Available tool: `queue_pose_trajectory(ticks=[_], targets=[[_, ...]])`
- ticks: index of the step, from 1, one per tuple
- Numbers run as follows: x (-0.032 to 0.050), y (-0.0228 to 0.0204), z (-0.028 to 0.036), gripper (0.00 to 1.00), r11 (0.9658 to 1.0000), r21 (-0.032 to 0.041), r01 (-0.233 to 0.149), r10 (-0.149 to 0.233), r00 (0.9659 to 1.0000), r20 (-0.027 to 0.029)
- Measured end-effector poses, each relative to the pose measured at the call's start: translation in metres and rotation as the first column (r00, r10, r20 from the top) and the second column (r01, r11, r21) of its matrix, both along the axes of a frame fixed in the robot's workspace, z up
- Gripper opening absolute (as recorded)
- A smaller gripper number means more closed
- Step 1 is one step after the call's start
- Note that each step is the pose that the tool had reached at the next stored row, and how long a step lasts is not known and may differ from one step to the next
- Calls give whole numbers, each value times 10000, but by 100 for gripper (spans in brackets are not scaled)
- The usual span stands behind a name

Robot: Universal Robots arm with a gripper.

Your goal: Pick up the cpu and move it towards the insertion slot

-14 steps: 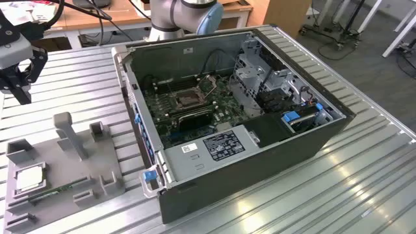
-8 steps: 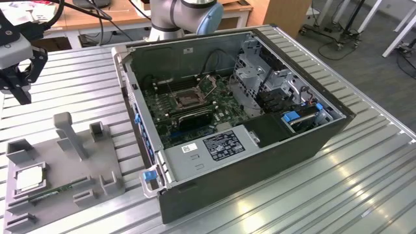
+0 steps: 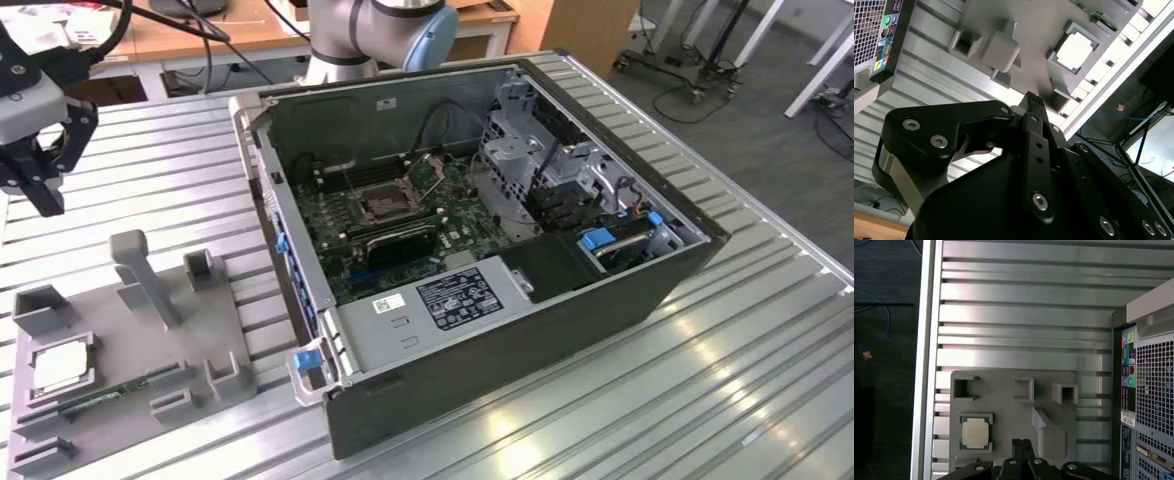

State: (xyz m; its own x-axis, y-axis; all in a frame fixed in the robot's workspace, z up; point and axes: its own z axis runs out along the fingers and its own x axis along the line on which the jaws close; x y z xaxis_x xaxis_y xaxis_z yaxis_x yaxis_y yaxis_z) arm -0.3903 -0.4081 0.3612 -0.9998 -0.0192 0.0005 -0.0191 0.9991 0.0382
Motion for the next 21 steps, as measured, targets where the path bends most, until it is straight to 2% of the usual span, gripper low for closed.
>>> queue_pose_trajectory(ticks=[13,21], targets=[[0,-12,-1,11,10000,0,1,-1,10000,-1],[0,-12,-69,11,10000,0,0,0,10000,-1]])
